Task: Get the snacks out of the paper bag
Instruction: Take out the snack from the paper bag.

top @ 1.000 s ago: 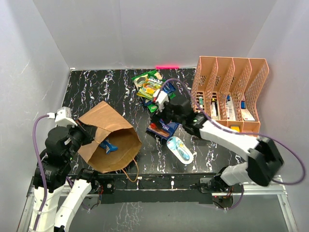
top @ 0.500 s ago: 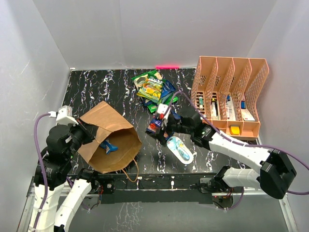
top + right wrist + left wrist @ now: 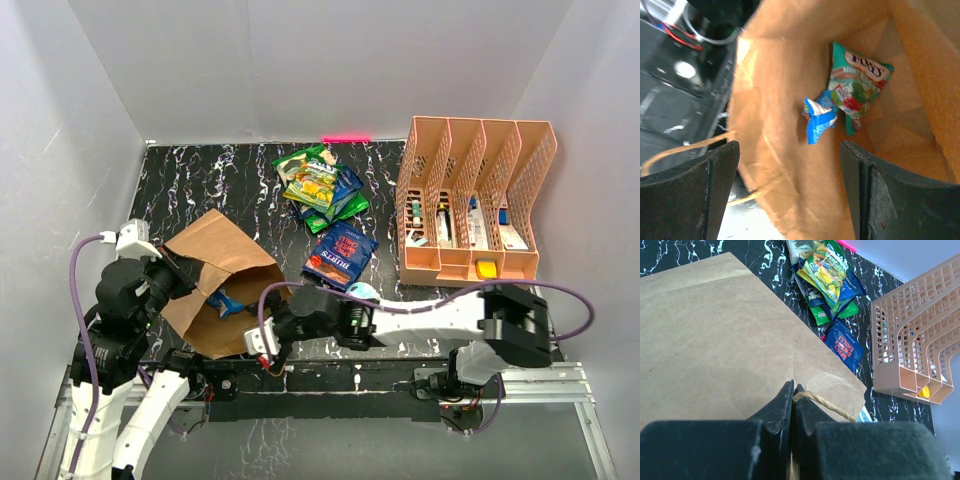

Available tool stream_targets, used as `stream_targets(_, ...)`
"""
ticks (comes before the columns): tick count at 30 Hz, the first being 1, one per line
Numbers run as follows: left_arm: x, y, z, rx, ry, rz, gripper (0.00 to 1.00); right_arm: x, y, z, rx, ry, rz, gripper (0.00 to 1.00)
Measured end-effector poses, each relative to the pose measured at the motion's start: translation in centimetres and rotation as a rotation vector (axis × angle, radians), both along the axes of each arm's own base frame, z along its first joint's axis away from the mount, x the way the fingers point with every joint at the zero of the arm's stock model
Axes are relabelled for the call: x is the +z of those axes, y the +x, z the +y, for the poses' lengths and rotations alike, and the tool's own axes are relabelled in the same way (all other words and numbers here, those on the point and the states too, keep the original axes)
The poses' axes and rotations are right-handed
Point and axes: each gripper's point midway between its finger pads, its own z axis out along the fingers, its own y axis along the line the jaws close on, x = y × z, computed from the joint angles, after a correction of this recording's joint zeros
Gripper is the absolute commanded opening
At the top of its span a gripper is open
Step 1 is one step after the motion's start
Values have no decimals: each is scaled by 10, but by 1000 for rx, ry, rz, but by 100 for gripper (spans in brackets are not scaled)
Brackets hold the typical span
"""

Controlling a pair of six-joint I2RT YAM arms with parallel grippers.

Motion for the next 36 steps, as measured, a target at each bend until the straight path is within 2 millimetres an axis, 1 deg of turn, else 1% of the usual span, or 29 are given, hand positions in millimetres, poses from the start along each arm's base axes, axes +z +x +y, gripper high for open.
stream_targets(3, 1, -1, 0, -2, -2, -3, 0, -20, 18, 17, -25, -48, -93, 83)
stream_targets(8, 2, -2, -2, -9, -16, -8, 0, -48, 41, 47, -39, -94, -213, 83)
stream_targets(11, 3, -3, -3, -10, -23, -10, 0, -68, 50, 61, -43, -125, -263, 77)
stream_targets(13, 4, -4, -3, -11, -28, -13, 0, -79, 56, 69, -47, -148, -283, 76)
stream_targets(15, 4, -4, -4, -12, -34, -15, 0, -87, 60, 78, -50, -160, -297, 76)
stream_targets(18, 4, -6, -5, -16, -43, -18, 0, -91, 66, 88, -59, -167, -319, 67)
stream_targets(22, 1, -7, -6, -18, -49, -13, 0, -94, 75, 100, -80, -172, -346, 59)
stream_targets(24, 1, -7, -6, -18, -50, -15, 0, -97, 77, 103, -85, -177, -352, 53)
stream_targets(26, 1, -7, -6, -18, -50, -15, 0, -100, 81, 104, -92, -186, -356, 46)
stream_targets(29, 1, -7, -6, -18, -49, -15, 0, -102, 83, 103, -101, -194, -358, 38)
stream_targets(32, 1, -7, -5, -18, -49, -14, 0, -102, 84, 102, -105, -197, -355, 36)
stream_targets(36, 1, -7, -6, -18, -49, -14, 0, -102, 84, 102, -106, -198, -353, 29)
